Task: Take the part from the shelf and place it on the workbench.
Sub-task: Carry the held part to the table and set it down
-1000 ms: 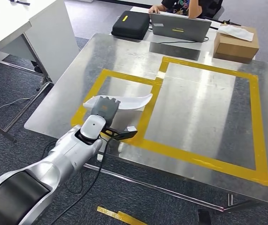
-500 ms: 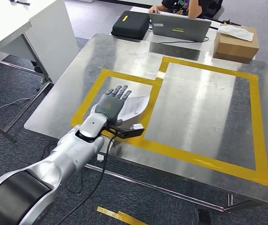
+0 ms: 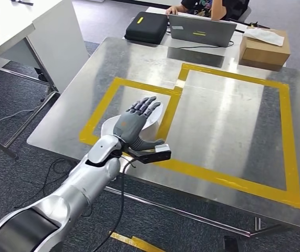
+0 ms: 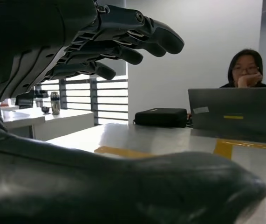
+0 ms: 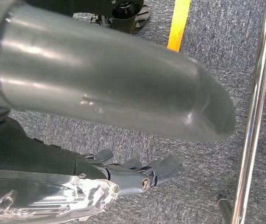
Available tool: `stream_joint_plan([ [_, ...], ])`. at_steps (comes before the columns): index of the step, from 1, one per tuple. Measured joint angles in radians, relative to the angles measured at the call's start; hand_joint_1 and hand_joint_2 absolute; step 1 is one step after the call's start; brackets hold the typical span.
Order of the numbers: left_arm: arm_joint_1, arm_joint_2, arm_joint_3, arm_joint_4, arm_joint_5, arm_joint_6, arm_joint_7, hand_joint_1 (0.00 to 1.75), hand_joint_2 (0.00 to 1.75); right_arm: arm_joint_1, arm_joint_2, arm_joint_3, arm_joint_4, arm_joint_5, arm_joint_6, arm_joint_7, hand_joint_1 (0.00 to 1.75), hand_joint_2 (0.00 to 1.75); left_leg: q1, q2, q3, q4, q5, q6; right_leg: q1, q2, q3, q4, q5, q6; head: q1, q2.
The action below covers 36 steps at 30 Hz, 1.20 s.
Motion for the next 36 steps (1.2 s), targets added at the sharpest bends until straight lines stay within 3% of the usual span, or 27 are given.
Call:
stream_joint_plan([
  [4,0.141,0.049,-0.001,-0.203,0.144,-0.017,-0.05,0.0,0.0,0.008,0.001,-0.015,0.0,-0.001,0.001,0.0,0.0,0.0,-0.001,0.0,0.0,0.001,-0.001,0.001,-0.001,0.0,0.0,-0.001,0.0,0.0,0.0,0.0],
  [9,0.257,0.104,0.005,-0.376,0.241,-0.023,-0.084,0.0,0.0,0.015,0.007,-0.027,0.0,-0.001,0.0,0.0,0.0,0.0,-0.003,0.0,-0.001,0.003,-0.004,0.005,-0.002,0.0,0.0,-0.001,0.0,0.002,0.0,0.0],
  [14,0.344,0.13,0.02,-0.505,0.308,-0.024,-0.103,0.0,0.0,0.024,0.009,-0.04,0.0,0.0,0.007,0.002,0.0,0.0,-0.005,0.002,0.002,-0.003,0.006,0.021,-0.007,-0.001,0.001,-0.003,0.003,0.016,0.0,0.0],
  [16,0.38,0.135,0.021,-0.557,0.33,-0.025,-0.11,0.0,0.0,0.029,0.009,-0.045,-0.001,0.0,0.01,0.004,0.0,0.0,0.0,0.007,0.005,-0.017,0.017,0.03,-0.007,-0.016,-0.012,0.028,-0.032,0.022,0.001,0.0],
  [19,0.434,0.144,0.022,-0.615,0.358,-0.026,-0.116,0.0,0.0,0.033,0.009,-0.056,-0.002,-0.001,0.01,0.006,0.0,0.0,0.003,0.018,-0.003,-0.02,0.025,0.034,-0.009,-0.038,-0.076,0.208,-0.147,0.029,0.003,0.0],
  [21,0.464,0.151,0.025,-0.639,0.376,-0.026,-0.118,0.0,0.0,0.035,0.009,-0.062,-0.003,-0.001,0.01,0.008,0.0,0.0,0.003,0.024,-0.011,-0.019,0.029,0.031,-0.011,-0.04,-0.099,0.291,-0.18,0.035,0.002,0.0],
  [22,0.476,0.154,0.027,-0.649,0.384,-0.025,-0.12,0.0,0.0,0.037,0.009,-0.064,-0.003,-0.001,0.01,0.009,0.0,0.0,0.004,0.026,-0.014,-0.019,0.031,0.028,-0.012,-0.041,-0.091,0.291,-0.175,0.036,0.002,0.0],
  [23,0.486,0.156,0.029,-0.658,0.391,-0.025,-0.122,0.0,0.0,0.038,0.009,-0.066,-0.004,-0.001,0.01,0.009,0.0,0.0,0.006,0.026,-0.017,-0.018,0.034,0.025,-0.013,-0.042,-0.064,0.255,-0.155,0.038,0.002,0.0],
  [25,0.505,0.163,0.036,-0.678,0.407,-0.022,-0.129,0.0,0.0,0.039,0.01,-0.07,-0.006,-0.001,0.01,0.01,0.0,0.0,0.009,0.027,-0.024,-0.014,0.039,0.017,-0.017,-0.047,0.026,0.114,-0.112,0.044,0.002,0.0],
  [27,0.521,0.169,0.047,-0.699,0.433,-0.022,-0.139,0.0,0.0,0.038,0.012,-0.073,-0.009,0.0,0.011,0.011,0.0,0.0,0.009,0.026,-0.032,-0.008,0.046,0.004,-0.016,-0.045,0.095,0.006,-0.085,0.039,0.001,0.0],
  [30,0.542,0.175,0.065,-0.719,0.472,-0.028,-0.151,0.0,0.0,0.039,0.015,-0.081,-0.011,0.003,0.013,0.013,0.0,0.0,0.009,0.024,-0.039,-0.002,0.058,-0.016,-0.012,-0.038,0.094,-0.005,-0.076,0.017,-0.002,0.0],
  [31,0.55,0.178,0.072,-0.724,0.482,-0.03,-0.154,0.0,0.0,0.04,0.015,-0.083,-0.012,0.004,0.015,0.014,0.0,0.0,0.011,0.024,-0.044,0.004,0.05,-0.022,-0.012,-0.038,0.088,-0.004,-0.071,0.008,-0.003,0.0],
  [33,0.563,0.182,0.083,-0.731,0.494,-0.032,-0.157,0.0,0.0,0.043,0.017,-0.087,-0.015,0.006,0.017,0.016,0.0,0.0,0.014,0.022,-0.068,0.063,-0.013,-0.033,-0.013,-0.039,0.071,-0.005,-0.056,-0.012,-0.007,0.0],
  [35,0.572,0.186,0.092,-0.735,0.499,-0.033,-0.159,0.0,0.0,0.044,0.017,-0.089,-0.017,0.009,0.018,0.019,0.0,0.0,0.015,0.022,-0.108,0.192,-0.105,-0.041,-0.009,-0.04,0.052,-0.004,-0.04,-0.021,-0.01,0.0],
  [36,0.577,0.188,0.096,-0.735,0.502,-0.034,-0.159,0.0,0.0,0.045,0.017,-0.089,-0.018,0.011,0.018,0.021,0.0,0.0,0.015,0.022,-0.121,0.251,-0.135,-0.041,-0.007,-0.04,0.04,-0.003,-0.031,-0.023,-0.01,0.0],
])
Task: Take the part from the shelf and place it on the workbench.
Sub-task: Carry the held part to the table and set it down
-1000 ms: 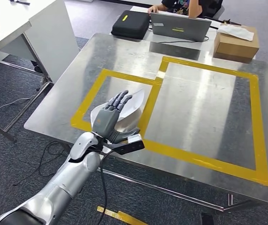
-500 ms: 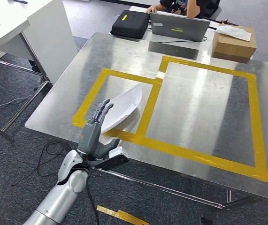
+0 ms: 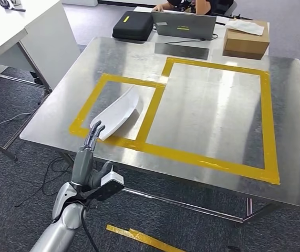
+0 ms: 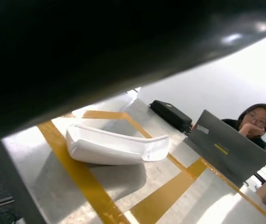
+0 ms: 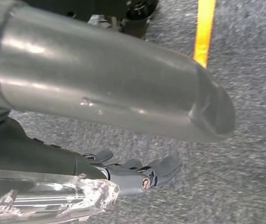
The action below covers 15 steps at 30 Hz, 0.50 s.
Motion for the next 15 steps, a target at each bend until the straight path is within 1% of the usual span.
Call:
stream_joint_plan([
  [1,0.006,0.001,0.004,0.0,0.003,0.0,0.0,0.0,0.0,0.001,0.0,0.0,-0.001,0.001,0.0,0.001,0.0,0.0,0.0,0.0,0.001,0.031,-0.01,0.002,0.004,0.0,-0.012,0.0,0.009,-0.001,0.0,0.0],
  [2,0.011,0.003,0.008,0.0,0.005,-0.001,0.0,0.0,0.0,0.002,0.0,-0.001,-0.002,0.002,0.001,0.002,0.0,0.0,-0.001,0.0,0.021,0.026,-0.001,0.008,0.008,0.001,-0.023,0.0,0.017,-0.003,0.0,0.0],
  [3,0.015,0.004,0.012,-0.001,0.007,-0.001,0.0,0.0,0.0,0.003,0.0,-0.002,-0.003,0.003,0.001,0.002,0.0,0.0,-0.003,-0.001,0.059,-0.018,0.02,0.017,0.013,0.002,-0.033,0.0,0.025,-0.003,0.0,0.0],
  [4,0.017,0.004,0.015,-0.003,0.008,-0.002,0.0,0.0,0.0,0.003,0.001,-0.003,-0.003,0.003,0.002,0.002,0.0,0.0,-0.007,-0.002,0.111,-0.088,0.042,0.03,0.017,0.003,-0.041,0.0,0.033,-0.004,0.0,0.0],
  [5,0.017,0.005,0.017,-0.006,0.009,-0.002,0.0,0.0,0.0,0.003,0.003,-0.003,-0.004,0.003,0.002,0.002,0.0,0.0,-0.012,-0.003,0.165,-0.165,0.053,0.045,0.022,0.004,-0.048,0.001,0.041,-0.003,0.0,0.0],
  [6,0.017,0.005,0.019,-0.01,0.009,-0.002,0.0,0.0,0.0,0.003,0.005,-0.004,-0.004,0.004,0.002,0.001,0.0,0.0,-0.017,-0.003,0.204,-0.225,0.06,0.053,0.024,0.004,-0.053,0.0,0.049,0.0,0.001,0.0],
  [7,0.017,0.006,0.021,-0.014,0.009,-0.002,-0.001,0.0,0.0,0.003,0.007,-0.004,-0.005,0.004,0.002,0.001,0.0,0.0,-0.022,-0.003,0.227,-0.263,0.061,0.06,0.024,0.003,-0.056,-0.001,0.057,0.004,0.001,0.0],
  [8,0.018,0.006,0.022,-0.016,0.009,-0.002,-0.001,0.0,0.0,0.003,0.008,-0.005,-0.005,0.004,0.003,0.001,0.0,0.0,-0.026,-0.002,0.232,-0.279,0.062,0.062,0.022,0.002,-0.059,-0.003,0.064,0.009,0.0,0.0],
  [9,0.018,0.007,0.023,-0.017,0.009,-0.002,-0.002,0.0,0.0,0.004,0.009,-0.005,-0.006,0.004,0.004,0.001,0.0,0.0,-0.027,-0.001,0.228,-0.283,0.072,0.062,0.02,0.001,-0.059,-0.006,0.073,0.015,-0.002,0.0],
  [10,0.019,0.007,0.023,-0.018,0.009,-0.002,-0.002,0.0,0.0,0.004,0.01,-0.006,-0.007,0.005,0.004,0.002,0.0,0.0,-0.027,0.001,0.225,-0.29,0.082,0.066,0.019,0.001,-0.063,-0.004,0.072,0.02,-0.004,0.0],
  [11,0.019,0.007,0.024,-0.018,0.01,-0.003,-0.003,0.0,0.0,0.005,0.01,-0.007,-0.007,0.005,0.005,0.002,0.0,0.0,-0.025,0.003,0.218,-0.296,0.095,0.07,0.019,0.001,-0.074,0.009,0.055,0.025,-0.004,0.0],
  [12,0.02,0.006,0.024,-0.018,0.01,-0.003,-0.003,0.0,0.0,0.005,0.011,-0.007,-0.008,0.005,0.005,0.002,0.0,0.0,-0.021,0.005,0.209,-0.302,0.108,0.074,0.019,0.0,-0.089,0.041,0.021,0.029,-0.002,0.0],
  [13,0.022,0.006,0.024,-0.018,0.01,-0.004,-0.004,0.0,0.0,0.005,0.011,-0.008,-0.008,0.005,0.006,0.002,0.0,0.0,-0.019,0.007,0.198,-0.304,0.12,0.076,0.017,0.0,-0.108,0.094,-0.028,0.032,0.0,0.0],
  [14,0.024,0.006,0.025,-0.018,0.01,-0.004,-0.004,0.0,0.0,0.005,0.011,-0.009,-0.009,0.006,0.007,0.002,0.0,0.0,-0.019,0.007,0.182,-0.303,0.131,0.078,0.015,0.0,-0.129,0.159,-0.076,0.037,0.002,0.0],
  [15,0.028,0.007,0.025,-0.018,0.01,-0.004,-0.005,0.0,0.0,0.005,0.011,-0.01,-0.009,0.006,0.009,0.002,0.0,0.0,-0.019,0.009,0.167,-0.302,0.141,0.077,0.013,0.0,-0.142,0.222,-0.11,0.041,0.003,0.0],
])
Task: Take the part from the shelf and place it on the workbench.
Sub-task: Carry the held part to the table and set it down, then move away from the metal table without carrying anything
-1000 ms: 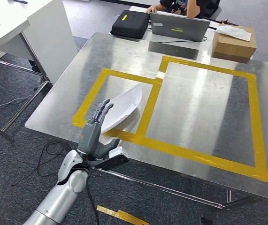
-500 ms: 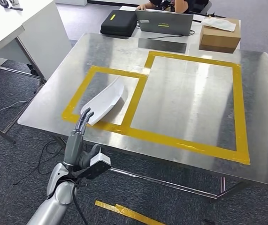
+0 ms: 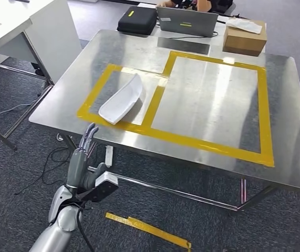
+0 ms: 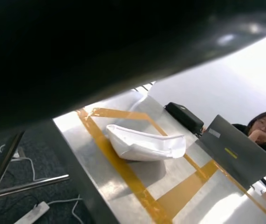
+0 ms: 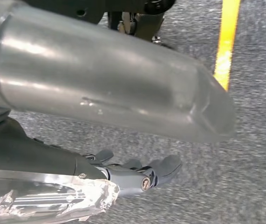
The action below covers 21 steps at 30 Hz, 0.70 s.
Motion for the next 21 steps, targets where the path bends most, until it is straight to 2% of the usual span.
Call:
stream_joint_plan([
  [1,0.003,0.0,0.0,0.0,0.0,0.0,0.0,0.0,0.0,0.0,0.0,-0.001,0.0,0.001,0.002,0.0,0.0,0.0,0.0,0.002,-0.015,0.001,0.01,-0.002,-0.002,0.0,-0.002,0.043,-0.012,0.004,0.0,0.0],
  [2,0.006,0.001,0.0,0.0,0.0,0.0,0.0,0.0,0.0,0.001,0.0,-0.002,-0.001,0.002,0.004,0.0,0.0,0.0,0.0,0.003,-0.031,0.004,0.02,-0.004,-0.004,-0.001,0.012,0.054,-0.001,0.008,0.0,0.0],
  [3,0.008,0.001,0.0,0.0,0.0,0.0,0.0,0.0,0.0,0.001,0.0,-0.003,-0.001,0.003,0.005,0.0,0.0,0.0,0.001,0.003,-0.045,0.006,0.028,-0.007,-0.006,-0.002,0.046,0.027,0.026,0.011,0.001,0.0],
  [4,0.009,0.002,0.001,0.0,0.0,0.0,0.0,0.0,0.0,0.001,-0.001,-0.004,-0.002,0.004,0.007,0.0,0.0,0.0,0.002,0.004,-0.059,0.011,0.035,-0.011,-0.009,-0.004,0.097,-0.035,0.052,0.013,0.0,0.0],
  [5,0.01,0.002,0.001,-0.001,0.0,-0.001,0.0,0.0,0.0,0.0,-0.002,-0.004,-0.003,0.007,0.009,0.0,0.0,0.0,0.001,0.003,-0.072,0.016,0.041,-0.016,-0.01,-0.007,0.157,-0.113,0.061,0.016,0.001,0.0],
  [6,0.011,0.002,0.002,-0.003,0.0,-0.002,0.0,0.0,0.0,-0.002,-0.002,-0.004,-0.004,0.01,0.013,0.0,0.0,0.0,0.0,0.003,-0.081,0.022,0.047,-0.022,-0.01,-0.007,0.205,-0.182,0.06,0.013,0.0,0.0],
  [7,0.011,0.002,0.003,-0.005,0.001,-0.004,-0.001,0.0,0.0,-0.002,-0.002,-0.004,-0.006,0.013,0.017,0.0,0.0,0.0,-0.001,0.003,-0.087,0.027,0.053,-0.027,-0.009,-0.008,0.233,-0.23,0.05,0.009,0.0,0.0],
  [8,0.012,0.003,0.004,-0.006,0.001,-0.007,-0.001,0.0,0.0,-0.002,-0.002,-0.004,-0.006,0.017,0.022,0.0,0.0,0.0,-0.001,0.003,-0.09,0.03,0.058,-0.031,-0.006,-0.007,0.242,-0.251,0.04,0.002,-0.001,0.0],
  [10,0.013,0.003,0.006,-0.008,0.002,-0.011,-0.003,0.0,0.0,0.001,-0.002,-0.004,-0.006,0.022,0.031,0.001,0.0,0.0,0.001,0.0,-0.093,0.035,0.064,-0.04,-0.006,-0.01,0.232,-0.255,0.045,-0.017,-0.001,0.0],
  [11,0.014,0.003,0.007,-0.008,0.003,-0.012,-0.003,0.0,0.0,0.002,-0.002,-0.004,-0.006,0.025,0.035,0.001,0.0,0.0,0.002,-0.002,-0.098,0.046,0.052,-0.046,-0.007,-0.013,0.232,-0.255,0.049,-0.026,-0.004,0.0],
  [12,0.014,0.004,0.008,-0.008,0.004,-0.013,-0.003,0.0,0.0,0.002,-0.002,-0.005,-0.007,0.028,0.038,0.001,0.0,0.0,0.005,-0.004,-0.11,0.075,0.026,-0.053,-0.009,-0.017,0.231,-0.255,0.055,-0.036,-0.007,0.0],
  [13,0.015,0.004,0.009,-0.009,0.004,-0.014,-0.003,0.0,0.0,0.002,-0.002,-0.005,-0.007,0.031,0.04,0.001,0.0,0.0,0.008,-0.006,-0.13,0.127,-0.011,-0.06,-0.009,-0.022,0.23,-0.255,0.061,-0.042,-0.01,0.0],
  [15,0.019,0.005,0.011,-0.009,0.007,-0.019,-0.003,0.0,0.0,0.003,-0.002,-0.005,-0.007,0.035,0.043,0.001,0.0,0.0,0.014,-0.007,-0.181,0.269,-0.087,-0.071,-0.008,-0.031,0.221,-0.254,0.068,-0.048,-0.015,0.0],
  [16,0.023,0.006,0.013,-0.009,0.008,-0.021,-0.003,0.0,0.0,0.004,-0.003,-0.005,-0.007,0.036,0.043,0.001,0.0,0.0,0.016,-0.007,-0.196,0.321,-0.105,-0.073,-0.007,-0.036,0.218,-0.254,0.07,-0.048,-0.016,0.0],
  [17,0.027,0.007,0.014,-0.009,0.01,-0.024,-0.003,0.0,0.0,0.005,-0.003,-0.006,-0.007,0.038,0.043,0.001,0.0,0.0,0.017,-0.007,-0.194,0.336,-0.103,-0.074,-0.007,-0.043,0.215,-0.254,0.072,-0.048,-0.016,0.0],
  [18,0.029,0.008,0.014,-0.01,0.013,-0.027,-0.003,0.0,0.0,0.005,-0.003,-0.006,-0.008,0.04,0.044,0.001,0.0,0.0,0.018,-0.006,-0.172,0.308,-0.083,-0.072,-0.007,-0.05,0.215,-0.254,0.072,-0.047,-0.017,0.0],
  [20,0.032,0.008,0.016,-0.015,0.022,-0.035,-0.003,0.0,0.0,0.005,-0.004,-0.008,-0.008,0.048,0.045,0.001,0.0,0.0,0.015,0.011,-0.09,0.174,-0.024,-0.061,-0.004,-0.064,0.218,-0.254,0.071,-0.045,-0.017,0.0],
  [21,0.033,0.008,0.017,-0.019,0.029,-0.039,-0.003,0.0,0.0,0.004,-0.004,-0.009,-0.008,0.052,0.046,0.001,0.0,0.0,0.01,0.026,-0.052,0.108,-0.006,-0.053,-0.002,-0.071,0.219,-0.253,0.07,-0.042,-0.018,0.0],
])
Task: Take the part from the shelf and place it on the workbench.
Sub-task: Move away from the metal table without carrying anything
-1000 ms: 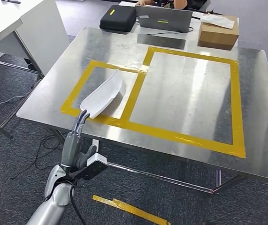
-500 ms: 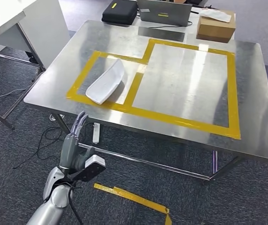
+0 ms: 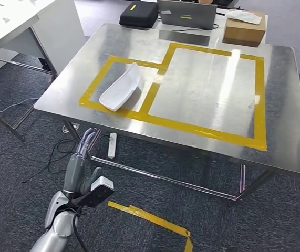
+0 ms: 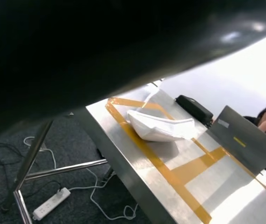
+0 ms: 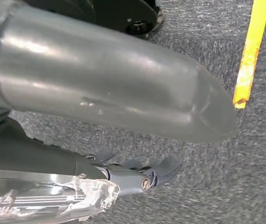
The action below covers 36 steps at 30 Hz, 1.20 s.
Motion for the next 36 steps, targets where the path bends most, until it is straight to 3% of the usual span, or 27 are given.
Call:
stream_joint_plan([
  [2,0.004,0.0,0.003,-0.01,0.018,-0.01,0.0,0.0,0.0,0.0,0.0,-0.003,0.0,0.008,0.002,0.0,0.0,0.0,-0.009,0.018,0.035,-0.067,0.004,0.014,0.004,-0.017,0.001,0.0,-0.002,0.009,0.0,0.0],
  [4,0.013,0.0,0.008,-0.02,0.048,-0.03,0.0,0.0,0.0,-0.001,0.0,-0.005,0.0,0.018,0.005,0.0,0.0,0.0,-0.009,0.004,0.036,-0.081,0.002,0.025,0.005,-0.033,0.0,0.0,-0.006,0.019,0.001,0.0],
  [6,0.022,-0.002,0.016,-0.03,0.104,-0.069,-0.002,0.0,0.0,-0.002,-0.003,-0.006,0.0,0.029,0.007,-0.001,0.0,0.0,-0.002,-0.013,0.037,-0.094,0.007,0.035,0.003,-0.009,-0.016,0.032,-0.035,0.028,0.003,0.0],
  [8,0.03,-0.006,0.025,-0.035,0.165,-0.108,-0.005,0.0,0.0,-0.001,-0.008,-0.006,-0.001,0.039,0.01,-0.002,0.0,0.0,0.0,-0.032,0.035,-0.1,0.012,0.04,0.001,0.04,-0.071,0.149,-0.096,0.033,0.006,0.0],
  [9,0.035,-0.008,0.03,-0.036,0.186,-0.122,-0.006,0.0,0.0,0.001,-0.011,-0.006,-0.001,0.043,0.012,-0.002,0.0,0.0,-0.001,-0.043,0.033,-0.099,0.013,0.042,0.0,0.053,-0.108,0.224,-0.126,0.035,0.006,0.0],
  [10,0.041,-0.009,0.036,-0.036,0.198,-0.128,-0.008,0.0,0.0,0.004,-0.013,-0.006,-0.001,0.048,0.013,-0.002,0.0,0.0,-0.002,-0.054,0.032,-0.098,0.013,0.042,0.0,0.059,-0.137,0.281,-0.141,0.036,0.006,0.0],
  [11,0.049,-0.009,0.042,-0.036,0.207,-0.132,-0.01,0.0,0.0,0.007,-0.016,-0.006,-0.001,0.053,0.015,-0.002,0.0,0.0,-0.002,-0.065,0.032,-0.097,0.013,0.042,0.0,0.061,-0.151,0.303,-0.136,0.037,0.006,0.0],
  [12,0.056,-0.009,0.049,-0.037,0.216,-0.135,-0.012,0.0,0.0,0.009,-0.018,-0.006,-0.001,0.058,0.017,-0.003,0.0,0.0,-0.002,-0.078,0.032,-0.095,0.013,0.042,0.0,0.063,-0.145,0.281,-0.11,0.037,0.006,0.0],
  [13,0.063,-0.009,0.056,-0.039,0.227,-0.137,-0.015,0.0,0.0,0.01,-0.02,-0.006,-0.001,0.063,0.018,-0.003,0.0,0.0,-0.002,-0.09,0.032,-0.093,0.013,0.041,-0.002,0.069,-0.122,0.224,-0.069,0.037,0.006,0.0],
  [15,0.074,-0.009,0.073,-0.045,0.251,-0.146,-0.02,0.0,0.0,0.012,-0.024,-0.005,-0.001,0.073,0.022,-0.005,0.0,0.0,-0.003,-0.114,0.028,-0.083,0.011,0.036,-0.01,0.11,-0.064,0.09,-0.006,0.036,0.006,0.0],
  [17,0.085,-0.009,0.091,-0.053,0.269,-0.154,-0.025,0.0,0.0,0.013,-0.027,-0.005,0.0,0.082,0.027,-0.008,0.0,0.0,-0.004,-0.134,0.015,-0.072,0.012,0.026,-0.014,0.139,-0.035,0.031,0.002,0.031,0.005,0.0],
  [19,0.102,-0.009,0.112,-0.06,0.282,-0.159,-0.035,0.0,0.0,0.015,-0.03,-0.006,0.0,0.092,0.03,-0.01,0.0,0.0,-0.002,-0.152,0.003,-0.068,0.017,0.014,-0.013,0.126,-0.031,0.027,0.001,0.023,0.005,0.0],
  [21,0.117,-0.009,0.133,-0.064,0.295,-0.163,-0.047,0.0,0.0,0.017,-0.032,-0.006,0.0,0.101,0.031,-0.012,0.0,0.0,-0.003,-0.124,-0.01,-0.045,0.0,0.001,-0.016,0.104,-0.03,0.023,0.006,0.013,0.001,0.0],
  [23,0.124,-0.01,0.15,-0.066,0.308,-0.174,-0.051,0.0,0.0,0.02,-0.033,-0.006,0.0,0.11,0.034,-0.013,0.0,0.0,-0.001,-0.071,-0.055,0.053,-0.058,-0.012,-0.017,0.077,-0.029,0.02,0.007,0.006,-0.007,0.0],
  [25,0.136,-0.01,0.164,-0.066,0.316,-0.187,-0.053,0.0,0.0,0.026,-0.036,-0.006,0.0,0.121,0.037,-0.013,0.0,0.0,0.006,-0.05,-0.117,0.187,-0.114,-0.021,-0.015,0.047,-0.029,0.021,0.006,0.003,-0.011,0.0],
  [26,0.144,-0.01,0.17,-0.066,0.318,-0.191,-0.054,0.0,0.0,0.028,-0.038,-0.006,0.0,0.125,0.038,-0.013,0.0,0.0,0.01,-0.047,-0.131,0.22,-0.119,-0.024,-0.015,0.032,-0.029,0.021,0.005,0.003,-0.011,0.0],
  [27,0.152,-0.009,0.177,-0.066,0.319,-0.193,-0.055,0.0,0.0,0.029,-0.039,-0.006,0.0,0.129,0.039,-0.013,0.0,0.0,0.013,-0.045,-0.127,0.215,-0.106,-0.025,-0.015,0.019,-0.029,0.021,0.004,0.003,-0.011,0.0],
  [28,0.157,-0.009,0.182,-0.066,0.32,-0.195,-0.056,0.0,0.0,0.029,-0.04,-0.006,0.0,0.13,0.04,-0.013,0.0,0.0,0.014,-0.039,-0.1,0.168,-0.076,-0.024,-0.015,0.007,-0.028,0.021,0.003,0.004,-0.011,0.0],
  [30,0.161,-0.008,0.191,-0.067,0.32,-0.198,-0.056,0.0,0.0,0.029,-0.041,-0.006,0.0,0.131,0.041,-0.013,0.0,0.0,0.009,-0.001,-0.019,0.025,-0.02,-0.018,-0.013,-0.015,-0.024,0.021,0.0,0.01,-0.011,0.0],
  [32,0.161,-0.008,0.195,-0.07,0.321,-0.199,-0.057,0.0,0.0,0.028,-0.042,-0.006,0.0,0.132,0.042,-0.013,0.0,0.0,0.001,0.029,0.024,-0.058,-0.004,-0.007,-0.008,-0.035,-0.021,0.022,-0.004,0.019,-0.01,0.0],
  [34,0.166,-0.008,0.201,-0.071,0.321,-0.199,-0.057,0.0,0.0,0.028,-0.042,-0.006,0.0,0.134,0.042,-0.013,0.0,0.0,-0.003,0.016,0.023,-0.067,-0.006,0.005,-0.007,-0.055,-0.016,0.019,-0.007,0.029,-0.01,0.0],
  [36,0.17,-0.008,0.206,-0.074,0.322,-0.199,-0.057,0.0,0.0,0.026,-0.043,-0.005,0.0,0.135,0.042,-0.014,0.0,0.0,-0.001,-0.006,0.023,-0.075,0.0,0.018,-0.01,-0.03,-0.02,0.033,-0.024,0.039,-0.008,0.0],
])
